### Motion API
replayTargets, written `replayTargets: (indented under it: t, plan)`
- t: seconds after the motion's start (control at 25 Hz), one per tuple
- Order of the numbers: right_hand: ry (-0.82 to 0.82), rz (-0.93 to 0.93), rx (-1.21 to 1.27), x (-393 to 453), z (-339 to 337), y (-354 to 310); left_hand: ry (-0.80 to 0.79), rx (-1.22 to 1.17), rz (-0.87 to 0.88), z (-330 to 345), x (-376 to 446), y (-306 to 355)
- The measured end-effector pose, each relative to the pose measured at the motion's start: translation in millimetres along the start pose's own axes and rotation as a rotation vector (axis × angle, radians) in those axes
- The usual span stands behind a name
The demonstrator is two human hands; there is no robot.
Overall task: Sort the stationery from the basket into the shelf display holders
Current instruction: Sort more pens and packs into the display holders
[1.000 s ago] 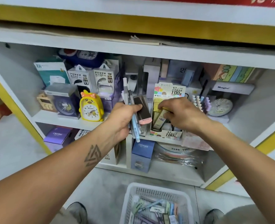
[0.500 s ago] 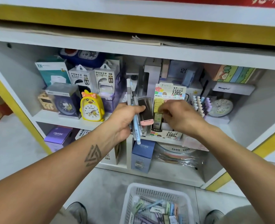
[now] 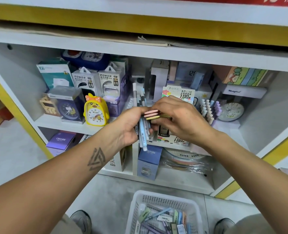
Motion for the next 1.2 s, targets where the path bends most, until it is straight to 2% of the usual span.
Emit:
replayTargets:
  t: [0.08,0.2,0.32,0.44,0.56,0.72,0.8,0.96,1.04,1.2]
  plan:
    - [0.019,0.224,0.128,-1.3,-2.6,23.1,-0.017,-0.021,-0.02,-0.4,1.1,0.8]
    - [0.14,0.648,0.717,-19.3,-3.1,66.5,0.057,0.034,0.02,-9.9,4.0,7.3]
    - [0.176,0.802,1.069,-31.6,8.9,81.0,0.028,0.069,0.03,-7.2,4.7,5.6]
    - [0.169,0.85,1.17,-36.5,17.8,81.3,-0.183,-0.032,-0.038,17.6,-1.6,-2.6]
    - [0.154,0.86,1.183,-38.4,22.1,83.2,-0.307,-0.116,-0.065,32.6,-2.3,-5.6]
    - [0.116,0.848,1.135,-35.5,22.7,82.4,-0.317,-0.078,-0.055,33.9,-1.2,-6.7]
    - [0.111,0.883,1.036,-35.6,20.3,86.6,-0.291,-0.049,-0.026,29.3,0.4,-3.6]
    - [0.262,0.884,0.9,-41.5,-10.1,107.0,-0.104,0.006,0.057,-2.1,8.6,10.9]
    - [0.25,0.801,0.725,-39.0,-22.2,105.0,-0.032,-0.018,0.073,-18.1,11.2,16.1]
    - [-0.022,0.65,0.216,-28.2,-1.1,79.3,-0.015,-0.046,0.069,-26.6,10.8,19.6]
Point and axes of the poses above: each hand's wrist, its own x-axis towards the middle knuckle, its own z-axis out of the palm, y = z × x, the point moved 10 cm from there along x, towards the middle knuckle, and after that the axes turned 3 degrees about -y, right-handed, at the moved point
